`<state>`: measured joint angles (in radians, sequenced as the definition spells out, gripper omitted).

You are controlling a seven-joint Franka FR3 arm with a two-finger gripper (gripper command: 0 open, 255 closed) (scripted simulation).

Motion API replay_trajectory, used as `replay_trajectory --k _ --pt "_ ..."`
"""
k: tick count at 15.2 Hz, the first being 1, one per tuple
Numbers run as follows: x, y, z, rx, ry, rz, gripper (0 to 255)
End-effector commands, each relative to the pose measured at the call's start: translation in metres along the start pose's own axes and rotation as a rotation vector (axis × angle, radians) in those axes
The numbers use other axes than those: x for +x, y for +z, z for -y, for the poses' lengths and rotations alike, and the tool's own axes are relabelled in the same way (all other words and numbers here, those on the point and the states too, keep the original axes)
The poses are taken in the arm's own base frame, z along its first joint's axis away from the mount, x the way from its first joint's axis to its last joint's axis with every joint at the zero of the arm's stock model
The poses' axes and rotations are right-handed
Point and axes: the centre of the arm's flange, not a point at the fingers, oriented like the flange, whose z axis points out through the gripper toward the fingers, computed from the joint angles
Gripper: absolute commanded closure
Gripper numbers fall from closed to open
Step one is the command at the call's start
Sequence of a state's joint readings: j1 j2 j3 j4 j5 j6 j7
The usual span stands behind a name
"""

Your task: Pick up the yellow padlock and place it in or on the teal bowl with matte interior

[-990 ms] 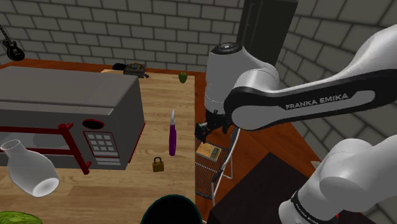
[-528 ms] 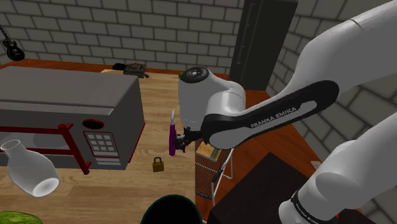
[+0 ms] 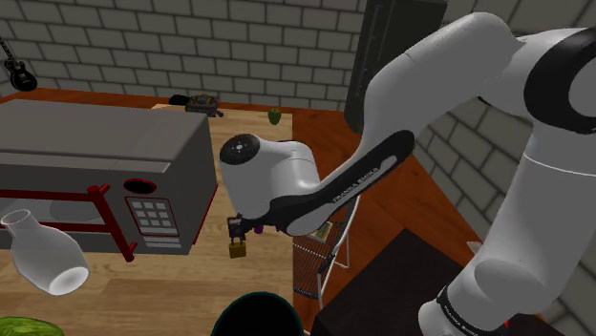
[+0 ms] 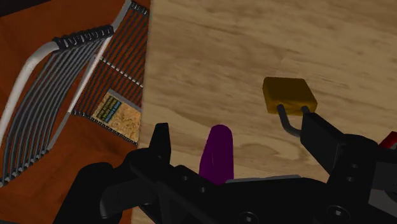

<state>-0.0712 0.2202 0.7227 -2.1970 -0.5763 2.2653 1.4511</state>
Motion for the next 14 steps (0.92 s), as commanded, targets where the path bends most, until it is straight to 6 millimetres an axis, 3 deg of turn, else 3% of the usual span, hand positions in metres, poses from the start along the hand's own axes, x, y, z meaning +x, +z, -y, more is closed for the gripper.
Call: replay_trajectory --k 1,7,14 --pt "0.001 0.019 0.023 -0.005 0.029 -0.017 0" --pt "0.015 0.060 0.084 -0.019 0.099 -0.053 0" --pt "0.017 0.097 0.084 -0.019 0.099 -0.053 0"
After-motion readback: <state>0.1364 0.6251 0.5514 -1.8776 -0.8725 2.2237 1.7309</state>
